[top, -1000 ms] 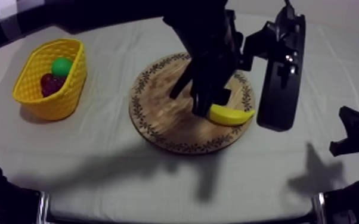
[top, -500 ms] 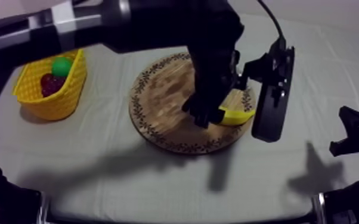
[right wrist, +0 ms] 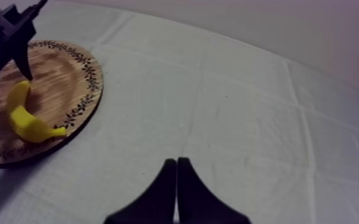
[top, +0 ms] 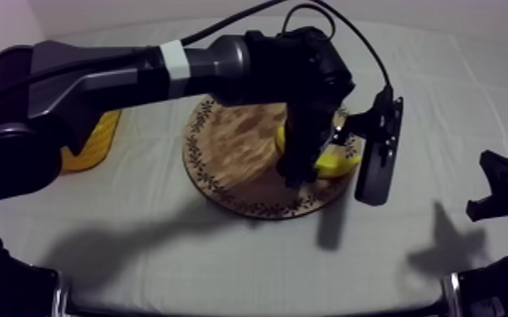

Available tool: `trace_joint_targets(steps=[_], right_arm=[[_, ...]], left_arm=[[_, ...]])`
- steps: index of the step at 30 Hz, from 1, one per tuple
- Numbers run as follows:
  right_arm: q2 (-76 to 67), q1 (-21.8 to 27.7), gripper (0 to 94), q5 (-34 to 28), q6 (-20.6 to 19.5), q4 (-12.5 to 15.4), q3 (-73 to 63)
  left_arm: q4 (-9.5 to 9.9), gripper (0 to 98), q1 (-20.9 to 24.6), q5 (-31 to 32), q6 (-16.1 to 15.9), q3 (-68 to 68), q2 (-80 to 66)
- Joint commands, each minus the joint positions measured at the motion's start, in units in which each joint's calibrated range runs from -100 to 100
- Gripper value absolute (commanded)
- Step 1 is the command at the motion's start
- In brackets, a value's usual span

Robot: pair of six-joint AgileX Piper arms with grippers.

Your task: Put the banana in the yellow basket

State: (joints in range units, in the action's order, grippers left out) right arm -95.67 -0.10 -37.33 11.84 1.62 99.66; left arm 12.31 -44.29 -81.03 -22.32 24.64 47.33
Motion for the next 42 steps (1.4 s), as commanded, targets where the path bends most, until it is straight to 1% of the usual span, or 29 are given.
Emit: trace_joint_targets(steps=[1, 9, 12, 14, 17, 20, 23, 26, 29, 33, 42], right_arm=[[0.0, 0.0, 0.3, 0.0, 0.0, 0.0, 0.0], [0.0, 0.0, 0.3, 0.0, 0.0, 0.0, 0.0], [0.0, 0.0, 0.3, 0.0, 0.0, 0.0, 0.0], [0.0, 0.0, 0.3, 0.0, 0.0, 0.0, 0.0], [0.0, 0.0, 0.3, 0.0, 0.0, 0.0, 0.0], [0.0, 0.0, 0.3, 0.0, 0.0, 0.0, 0.0], [0.0, 0.0, 0.3, 0.0, 0.0, 0.0, 0.0], [0.0, 0.0, 0.3, 0.0, 0.0, 0.0, 0.0], [0.0, 0.0, 0.3, 0.0, 0.0, 0.0, 0.0], [0.0, 0.0, 0.3, 0.0, 0.0, 0.0, 0.0], [0.0, 0.0, 0.3, 0.0, 0.0, 0.0, 0.0]], left_arm=[[0.11, 80.8, 0.2, 0.0, -0.1, 1.3, 1.4], [0.58, 80.2, 0.8, 0.3, -0.8, 4.8, 5.6], [0.57, 77.3, 0.9, 0.4, -1.1, 5.6, 6.4], [0.42, 71.0, 0.9, 0.4, -1.4, 5.8, 6.7], [0.02, 55.2, 0.9, 0.4, -2.0, 5.7, 6.9], [-0.30, 42.4, 0.9, 0.5, -2.5, 5.4, 7.0], [-0.51, 34.0, 0.9, 0.5, -2.8, 5.0, 7.2], [-0.61, 28.5, 0.8, 0.5, -2.9, 4.7, 7.3], [-0.71, 26.8, 0.7, 0.5, -2.9, 4.5, 7.1], [-0.94, 27.2, 0.8, 0.5, -2.7, 4.1, 5.6], [-0.81, 26.1, 0.4, -0.5, -1.5, 3.2, -2.5]])
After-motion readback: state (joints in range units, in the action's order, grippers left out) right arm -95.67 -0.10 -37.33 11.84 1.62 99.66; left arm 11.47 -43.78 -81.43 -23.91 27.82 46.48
